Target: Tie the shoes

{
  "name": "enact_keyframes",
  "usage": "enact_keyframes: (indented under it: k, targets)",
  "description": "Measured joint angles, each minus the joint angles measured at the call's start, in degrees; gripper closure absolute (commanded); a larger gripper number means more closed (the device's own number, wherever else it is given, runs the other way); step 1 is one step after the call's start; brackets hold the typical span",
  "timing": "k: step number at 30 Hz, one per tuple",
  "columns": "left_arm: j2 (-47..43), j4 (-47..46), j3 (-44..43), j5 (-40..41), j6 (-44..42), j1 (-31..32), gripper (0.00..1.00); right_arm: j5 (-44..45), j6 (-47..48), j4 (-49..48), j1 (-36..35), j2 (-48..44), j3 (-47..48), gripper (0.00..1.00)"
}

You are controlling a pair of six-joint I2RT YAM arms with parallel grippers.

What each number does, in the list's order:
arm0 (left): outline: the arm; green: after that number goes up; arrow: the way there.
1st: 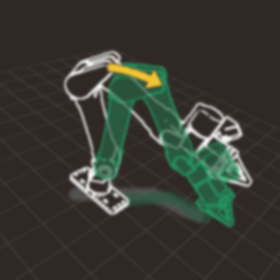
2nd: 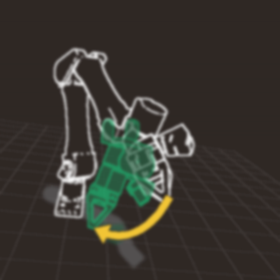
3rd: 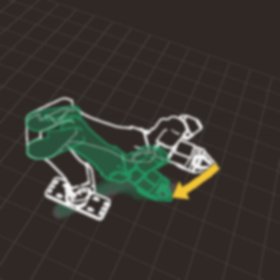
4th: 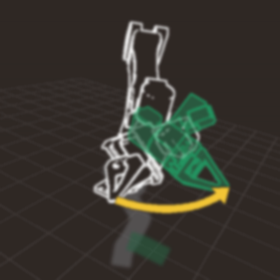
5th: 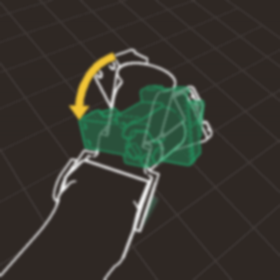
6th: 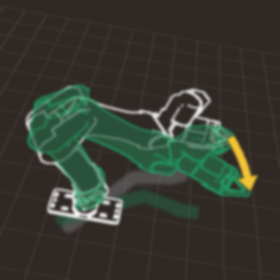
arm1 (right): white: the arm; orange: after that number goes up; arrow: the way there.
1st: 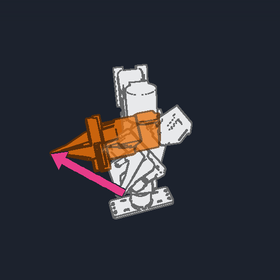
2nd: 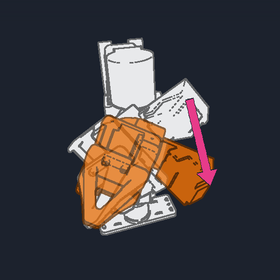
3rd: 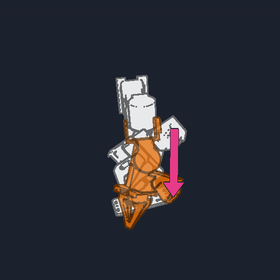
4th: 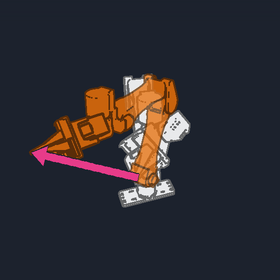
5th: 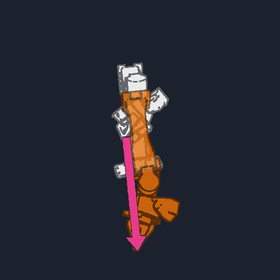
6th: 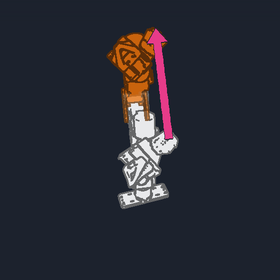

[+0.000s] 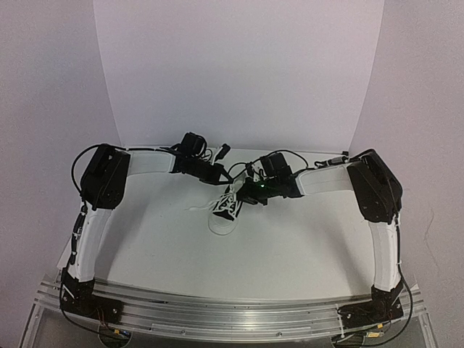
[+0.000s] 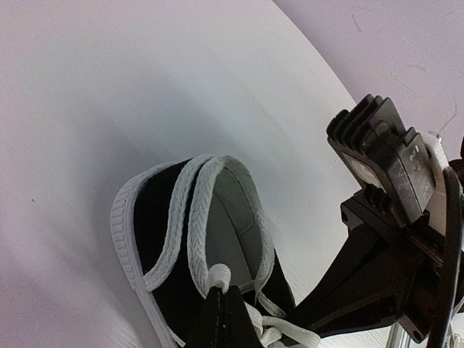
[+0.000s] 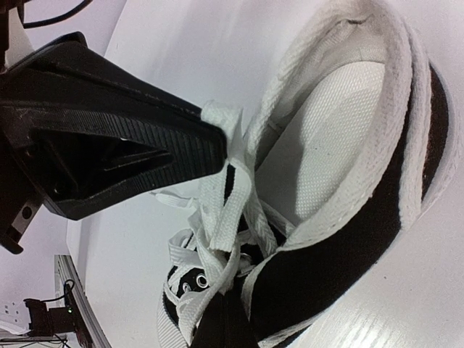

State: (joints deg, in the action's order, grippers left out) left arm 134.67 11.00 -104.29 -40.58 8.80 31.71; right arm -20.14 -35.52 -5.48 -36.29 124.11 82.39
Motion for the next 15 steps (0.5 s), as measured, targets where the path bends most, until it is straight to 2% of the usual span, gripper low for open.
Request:
enact_keyframes:
  k: [15]
  targets:
    - [-0.5,4.7,2.4,-0.3,-4.2,-1.9,1.00,2.7,2.8,5.6,0.1,-1.9,0.0,1.00]
